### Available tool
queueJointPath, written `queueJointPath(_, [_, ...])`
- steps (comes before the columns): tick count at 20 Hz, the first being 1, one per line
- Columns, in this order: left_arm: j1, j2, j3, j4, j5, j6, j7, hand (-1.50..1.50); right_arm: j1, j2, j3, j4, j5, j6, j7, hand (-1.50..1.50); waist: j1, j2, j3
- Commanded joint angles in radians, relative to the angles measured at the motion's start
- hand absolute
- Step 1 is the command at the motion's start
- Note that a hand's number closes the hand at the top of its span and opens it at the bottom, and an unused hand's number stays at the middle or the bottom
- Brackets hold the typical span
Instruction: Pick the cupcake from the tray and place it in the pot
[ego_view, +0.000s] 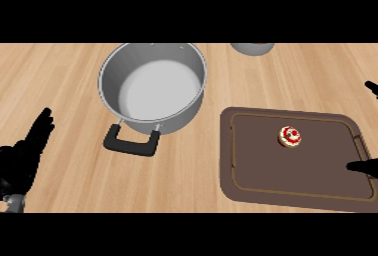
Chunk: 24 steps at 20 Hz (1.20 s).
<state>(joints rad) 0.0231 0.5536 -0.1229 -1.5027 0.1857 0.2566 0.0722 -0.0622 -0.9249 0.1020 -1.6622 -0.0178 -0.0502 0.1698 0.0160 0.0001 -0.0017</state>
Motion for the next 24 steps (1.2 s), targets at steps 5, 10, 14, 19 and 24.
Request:
queueJointPath(5, [-0.073,-0.012,-0.008,0.025,-0.024,-0.012,0.024,0.00,-0.230,-0.090,0.185,-0.008,-0.008,0.325,0.368,-1.50,0.021,0.007,-0.002])
queueJointPath(10, [-0.059,-0.036,-0.008,0.054,-0.041,-0.016,0.009,0.00,-0.396,0.013,0.262,0.092,-0.052,0.492,0.504,-1.50,0.018,0.006,0.000])
queueJointPath(14, [-0.009,-0.055,-0.010,-0.023,-0.057,-0.005,0.039,0.00,-0.483,0.147,0.292,0.199,-0.015,0.542,0.557,-1.50,0.011,0.002,0.002])
queueJointPath(19, [0.029,-0.070,0.028,-0.060,-0.085,-0.002,0.036,0.00,-0.496,0.237,0.280,0.203,0.037,0.605,0.619,-1.50,-0.005,0.000,0.002])
queueJointPath(24, [0.020,-0.090,0.045,-0.006,-0.120,-0.029,0.008,0.00,-0.547,0.299,0.270,0.297,0.130,0.658,0.636,-1.50,-0.007,0.001,0.002])
